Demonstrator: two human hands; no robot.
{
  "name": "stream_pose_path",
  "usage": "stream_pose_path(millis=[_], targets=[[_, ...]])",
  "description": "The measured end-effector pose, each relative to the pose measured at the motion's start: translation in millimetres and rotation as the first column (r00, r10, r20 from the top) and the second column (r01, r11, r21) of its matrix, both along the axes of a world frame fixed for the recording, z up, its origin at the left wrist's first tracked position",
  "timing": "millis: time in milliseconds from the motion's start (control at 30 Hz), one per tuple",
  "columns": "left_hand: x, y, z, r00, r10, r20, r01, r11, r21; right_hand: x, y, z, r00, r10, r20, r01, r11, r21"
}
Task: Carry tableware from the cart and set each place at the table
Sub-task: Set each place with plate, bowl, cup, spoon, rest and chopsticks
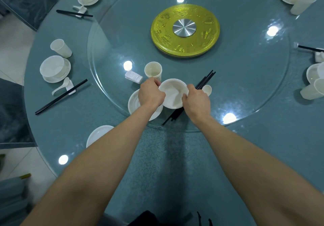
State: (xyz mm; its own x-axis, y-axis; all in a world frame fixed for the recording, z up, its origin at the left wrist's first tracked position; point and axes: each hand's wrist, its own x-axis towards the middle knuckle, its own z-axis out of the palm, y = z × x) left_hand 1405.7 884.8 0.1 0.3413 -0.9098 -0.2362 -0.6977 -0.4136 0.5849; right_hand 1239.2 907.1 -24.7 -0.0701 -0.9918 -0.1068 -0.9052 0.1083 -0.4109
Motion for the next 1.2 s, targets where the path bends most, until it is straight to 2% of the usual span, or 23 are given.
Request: stream_pose_path(millis=[233,500,633,767,833,967,1200], targets=[[1.4,-0.3,6.5,1.000,-0.013,0.014,0.013,1.000,0.005,-0.3,0.1,8.3,1.000,0.015,0.023,-0.014,1.000,-0.028],[24.4,11.1,23.1,0.990,0.016,-0.141,-0.035,0.991,-0.132,14.7,-2.5,40.3,0.998,0.067,0.012,-0.064,0.986,-0.154],[60.3,30.0,34.5,0.982,0.081,-0.170,-0.116,0.972,-0.204,52.1,4.1,49.8,0.989,0.149,0.023,-0.142,0.971,-0.190],[123.0,62.6,27.9,0.959,0.248,-0.140,-0.276,0.928,-0.251,113.7,26.3,51.0,0.953,0.291,0.082,-0.269,0.941,-0.205],[150.7,81.5,20.2,0.938,0.328,-0.112,-0.345,0.912,-0.223,139.2,40.3,46.6,0.932,0.341,0.120,-0.318,0.931,-0.180],[199.9,131.6,-1.8,0.893,0.439,-0.096,-0.449,0.882,-0.139,184.7,76.3,25.4,0.877,0.432,0.208,-0.437,0.899,-0.025],[228.9,187.1,-32.8,0.874,0.485,0.004,-0.485,0.874,0.013,213.6,115.7,-8.6,0.823,0.541,0.173,-0.566,0.806,0.173]])
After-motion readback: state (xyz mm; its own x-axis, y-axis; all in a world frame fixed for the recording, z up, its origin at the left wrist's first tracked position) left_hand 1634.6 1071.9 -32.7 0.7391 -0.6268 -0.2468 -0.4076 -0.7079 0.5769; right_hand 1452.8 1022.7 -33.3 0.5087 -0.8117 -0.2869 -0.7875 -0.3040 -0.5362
